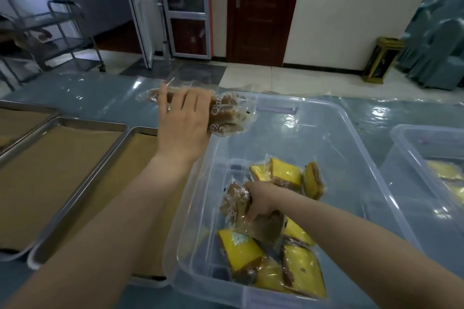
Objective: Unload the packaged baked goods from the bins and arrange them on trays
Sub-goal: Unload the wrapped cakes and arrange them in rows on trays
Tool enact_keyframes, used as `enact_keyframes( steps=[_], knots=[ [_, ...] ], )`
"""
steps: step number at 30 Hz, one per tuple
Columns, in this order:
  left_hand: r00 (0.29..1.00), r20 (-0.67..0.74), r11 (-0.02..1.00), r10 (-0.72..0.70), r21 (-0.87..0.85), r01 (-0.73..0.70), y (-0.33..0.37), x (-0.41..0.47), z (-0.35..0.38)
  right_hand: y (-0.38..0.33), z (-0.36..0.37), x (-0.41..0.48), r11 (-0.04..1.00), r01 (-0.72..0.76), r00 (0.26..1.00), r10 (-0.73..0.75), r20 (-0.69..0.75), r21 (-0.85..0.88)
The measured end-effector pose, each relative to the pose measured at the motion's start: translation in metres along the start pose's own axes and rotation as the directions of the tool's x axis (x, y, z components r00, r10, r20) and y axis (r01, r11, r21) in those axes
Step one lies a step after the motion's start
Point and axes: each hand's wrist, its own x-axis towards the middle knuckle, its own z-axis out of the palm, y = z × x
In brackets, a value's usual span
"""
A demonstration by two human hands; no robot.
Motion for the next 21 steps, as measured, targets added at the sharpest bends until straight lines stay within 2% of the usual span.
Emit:
enact_keyframes(
  steps=[3,5,8,11,13,16,18,21],
  knots=[
    [0.999,-0.006,0.997,-0.048,-0.064,0.047,-0.003,-0.012,-0.005,-0.009,-0.004,-0.014,0.997,0.012,0.999,-0.016,-0.051,-0.08],
    [0.997,0.01,0.994,-0.078,-0.075,0.079,-0.009,-0.019,-0.009,-0.014,-0.011,-0.029,0.991,0.005,0.966,-0.04,-0.257,-0.134],
    [0.992,0.011,0.989,-0.13,-0.068,0.13,-0.022,-0.023,-0.015,-0.021,-0.031,-0.055,0.979,-0.076,0.801,-0.054,-0.596,-0.19],
    [0.986,-0.035,0.982,-0.164,-0.099,0.16,-0.036,-0.022,-0.025,-0.034,-0.054,-0.079,0.973,-0.137,0.598,-0.067,-0.799,-0.184],
    [0.983,-0.06,0.978,-0.175,-0.126,0.166,-0.046,-0.023,-0.034,-0.048,-0.068,-0.094,0.988,-0.112,0.507,-0.038,-0.861,-0.11],
    [0.973,-0.074,0.966,-0.217,-0.157,0.204,-0.071,-0.027,-0.05,-0.08,-0.081,-0.111,0.998,-0.044,0.423,-0.016,-0.906,-0.038],
    [0.963,-0.078,0.954,-0.26,-0.174,0.243,-0.097,-0.034,-0.064,-0.109,-0.086,-0.117,0.999,-0.019,0.367,-0.04,-0.929,-0.05],
    [0.949,-0.098,0.941,-0.301,-0.194,0.278,-0.147,-0.053,-0.093,-0.164,-0.087,-0.118,0.995,-0.002,0.237,-0.101,-0.966,-0.105]
  ],
)
